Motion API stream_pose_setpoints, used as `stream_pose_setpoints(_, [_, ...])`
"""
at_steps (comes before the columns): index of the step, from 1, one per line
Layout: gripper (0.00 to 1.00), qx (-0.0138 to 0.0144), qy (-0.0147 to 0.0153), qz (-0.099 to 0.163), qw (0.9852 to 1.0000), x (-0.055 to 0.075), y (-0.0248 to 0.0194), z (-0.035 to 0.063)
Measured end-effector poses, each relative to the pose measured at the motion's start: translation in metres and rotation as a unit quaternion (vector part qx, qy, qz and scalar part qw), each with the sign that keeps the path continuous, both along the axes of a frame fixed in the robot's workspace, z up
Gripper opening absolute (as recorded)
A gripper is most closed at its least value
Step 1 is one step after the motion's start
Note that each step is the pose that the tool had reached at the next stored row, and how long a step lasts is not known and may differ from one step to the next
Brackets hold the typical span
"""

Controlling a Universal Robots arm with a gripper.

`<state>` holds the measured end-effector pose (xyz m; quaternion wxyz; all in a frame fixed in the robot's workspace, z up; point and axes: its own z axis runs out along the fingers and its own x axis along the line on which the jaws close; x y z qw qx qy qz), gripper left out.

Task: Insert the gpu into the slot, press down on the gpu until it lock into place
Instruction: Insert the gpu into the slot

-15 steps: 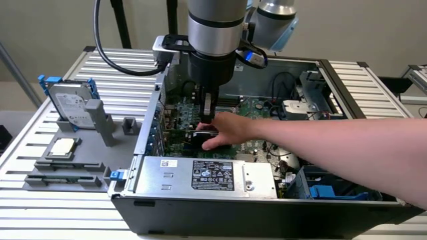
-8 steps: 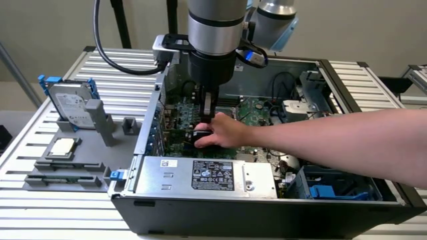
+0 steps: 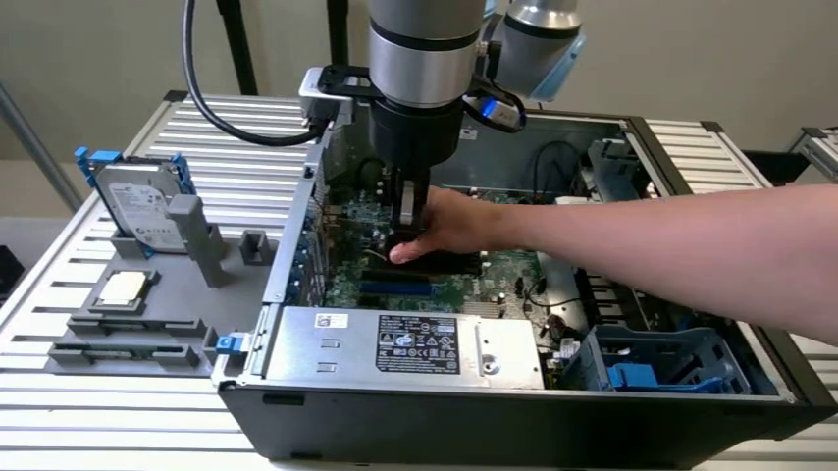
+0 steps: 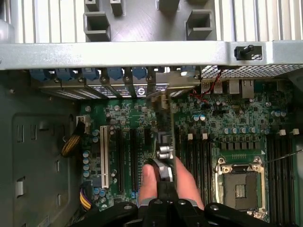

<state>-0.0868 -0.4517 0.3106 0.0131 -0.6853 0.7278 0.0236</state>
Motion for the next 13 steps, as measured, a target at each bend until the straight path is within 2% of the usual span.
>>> stream_pose_setpoints(13, [0.11,0.0000,0.0000,0.000,1.0000,0.0000,0.0000,0.0018])
